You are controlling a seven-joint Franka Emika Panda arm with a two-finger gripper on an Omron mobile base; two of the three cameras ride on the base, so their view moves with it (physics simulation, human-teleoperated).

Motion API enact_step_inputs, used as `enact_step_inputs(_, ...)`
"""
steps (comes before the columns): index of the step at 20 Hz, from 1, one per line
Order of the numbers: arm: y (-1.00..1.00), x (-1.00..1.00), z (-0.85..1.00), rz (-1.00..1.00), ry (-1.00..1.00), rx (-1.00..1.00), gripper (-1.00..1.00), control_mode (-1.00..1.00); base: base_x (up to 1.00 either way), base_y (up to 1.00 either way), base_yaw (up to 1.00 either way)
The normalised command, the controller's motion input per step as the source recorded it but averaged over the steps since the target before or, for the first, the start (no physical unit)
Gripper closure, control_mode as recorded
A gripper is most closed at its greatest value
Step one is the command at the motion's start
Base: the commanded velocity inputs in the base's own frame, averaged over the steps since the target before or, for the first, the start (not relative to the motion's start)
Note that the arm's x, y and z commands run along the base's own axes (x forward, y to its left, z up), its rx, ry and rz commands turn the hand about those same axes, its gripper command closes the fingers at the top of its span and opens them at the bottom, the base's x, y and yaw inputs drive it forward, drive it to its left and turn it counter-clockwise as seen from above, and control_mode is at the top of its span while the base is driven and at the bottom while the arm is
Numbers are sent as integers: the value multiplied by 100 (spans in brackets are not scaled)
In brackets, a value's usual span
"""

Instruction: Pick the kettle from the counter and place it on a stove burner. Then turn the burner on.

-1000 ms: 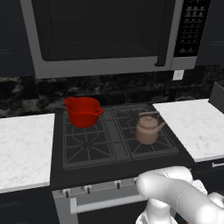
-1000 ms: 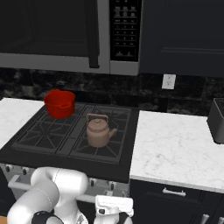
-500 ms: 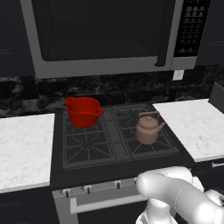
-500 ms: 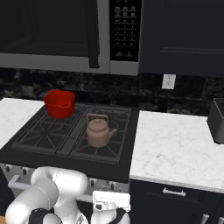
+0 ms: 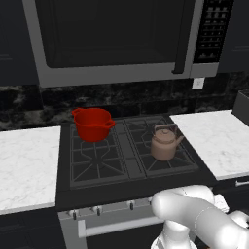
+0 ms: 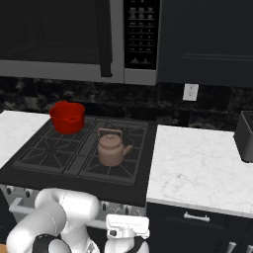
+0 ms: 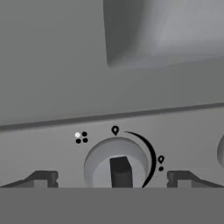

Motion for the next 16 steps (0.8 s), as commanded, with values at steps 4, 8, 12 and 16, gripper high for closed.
enact_step_inputs(4, 0, 0, 0, 0, 0, 0, -100, -100, 0, 0, 0)
enact_step_inputs(8, 0, 0, 0, 0, 0, 0, 100, -100, 0, 0, 0)
enact_step_inputs(12, 0, -6, 3, 0, -8, 0, 100, -100, 0, 0, 0)
enact_step_inputs(16, 0, -20, 20, 7, -29, 0, 100, -100, 0, 0, 0)
